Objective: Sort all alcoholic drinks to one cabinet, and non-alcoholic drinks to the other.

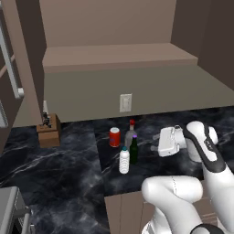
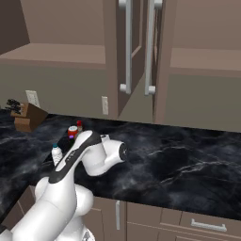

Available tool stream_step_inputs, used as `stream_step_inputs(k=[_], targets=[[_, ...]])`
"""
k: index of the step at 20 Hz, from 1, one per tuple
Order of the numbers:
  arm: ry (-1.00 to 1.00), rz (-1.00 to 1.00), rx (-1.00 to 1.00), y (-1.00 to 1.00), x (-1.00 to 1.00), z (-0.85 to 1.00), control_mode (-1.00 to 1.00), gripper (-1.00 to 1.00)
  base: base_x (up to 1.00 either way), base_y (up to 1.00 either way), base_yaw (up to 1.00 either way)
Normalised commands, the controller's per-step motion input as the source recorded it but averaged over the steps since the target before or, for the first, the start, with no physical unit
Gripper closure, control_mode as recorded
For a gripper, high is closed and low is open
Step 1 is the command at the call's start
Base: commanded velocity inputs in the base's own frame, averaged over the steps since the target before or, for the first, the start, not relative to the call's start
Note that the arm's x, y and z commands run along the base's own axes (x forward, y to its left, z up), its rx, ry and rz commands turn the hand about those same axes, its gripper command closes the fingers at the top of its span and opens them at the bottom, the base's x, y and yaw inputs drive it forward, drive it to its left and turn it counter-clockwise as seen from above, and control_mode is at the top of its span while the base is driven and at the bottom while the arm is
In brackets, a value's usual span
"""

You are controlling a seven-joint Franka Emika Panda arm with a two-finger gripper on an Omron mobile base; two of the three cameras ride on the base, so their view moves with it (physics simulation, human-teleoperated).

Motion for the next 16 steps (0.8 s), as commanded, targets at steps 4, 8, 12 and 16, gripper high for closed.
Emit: stream_step_inputs(k=[4,8,12,16], targets=[[0.0,-0.03,0.06,0.07,0.12,-0.15,-1.0,-1.0,0.0,0.0,0.0],[0.0,-0.01,0.05,0.09,0.13,-0.09,-1.0,-1.0,0.0,0.0,0.0],[0.0,0.0,0.03,0.06,0.13,-0.06,-1.0,-1.0,0.0,0.0,0.0],[0.0,0.0,0.0,0.12,0.03,-0.13,-1.0,-1.0,0.0,0.0,0.0]])
